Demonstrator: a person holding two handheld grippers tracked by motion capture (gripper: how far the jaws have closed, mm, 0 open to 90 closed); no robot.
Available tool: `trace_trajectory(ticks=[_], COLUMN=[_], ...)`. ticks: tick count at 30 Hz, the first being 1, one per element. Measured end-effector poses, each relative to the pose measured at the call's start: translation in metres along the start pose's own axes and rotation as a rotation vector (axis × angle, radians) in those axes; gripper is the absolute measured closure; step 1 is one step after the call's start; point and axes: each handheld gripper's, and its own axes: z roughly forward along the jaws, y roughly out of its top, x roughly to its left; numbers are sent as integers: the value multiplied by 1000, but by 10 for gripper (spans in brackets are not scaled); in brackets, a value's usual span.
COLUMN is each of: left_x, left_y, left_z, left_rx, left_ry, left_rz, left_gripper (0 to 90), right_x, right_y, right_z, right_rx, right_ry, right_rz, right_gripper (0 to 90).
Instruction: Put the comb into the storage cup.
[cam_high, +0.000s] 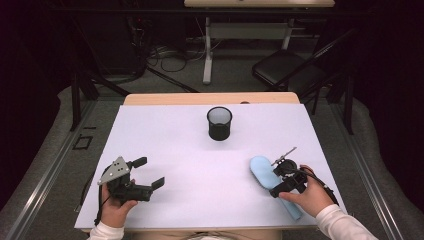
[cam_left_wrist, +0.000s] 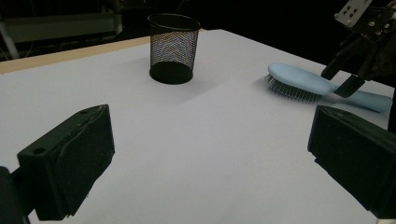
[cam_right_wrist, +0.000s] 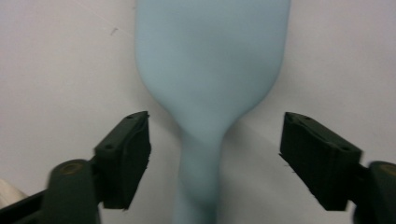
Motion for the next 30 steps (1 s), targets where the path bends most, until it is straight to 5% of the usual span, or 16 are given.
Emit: trace_trajectory(ticks=[1,2,3,4,9,10,11,16,20,23,29,30], left_x=[0,0,0,0,0,0,0,0,0,0,0,0], left_y=[0,0,0,0,0,0,0,0,0,0,0,0], left_z=[0,0,0,0,0,0,0,0,0,-1,0,0], left_rx=[0,0,1,1,-2,-2,-2,-4,-3,-4,-3,-3], left_ry=[-1,-5,0,0,-1,-1,-1,0,1,2,1,1], left_rz=[0,0,1,0,0,0,0,-2,0,-1,0,0], left_gripper=[5,5,5,5,5,5,5,5,5,5,5,5], right_x=[0,0,1,1,1,2,2,1,2,4,3,3], right_y=[4,6,6,4,5,2,4,3,5,3,3,1], right_z=[-7,-10,-9,-4,-1,4,-1,3,1,4,4,7], right_rx=[106,157,161,99,129,52,142,114,168,132,180,139], right_ry=[-19,-32,-33,-13,-20,3,-10,2,-14,-4,-15,-1], right_rz=[-21,-32,-32,-17,-14,20,23,34,28,55,52,66], right_gripper=[302,302,302,302,325,354,374,449,494,518,539,547])
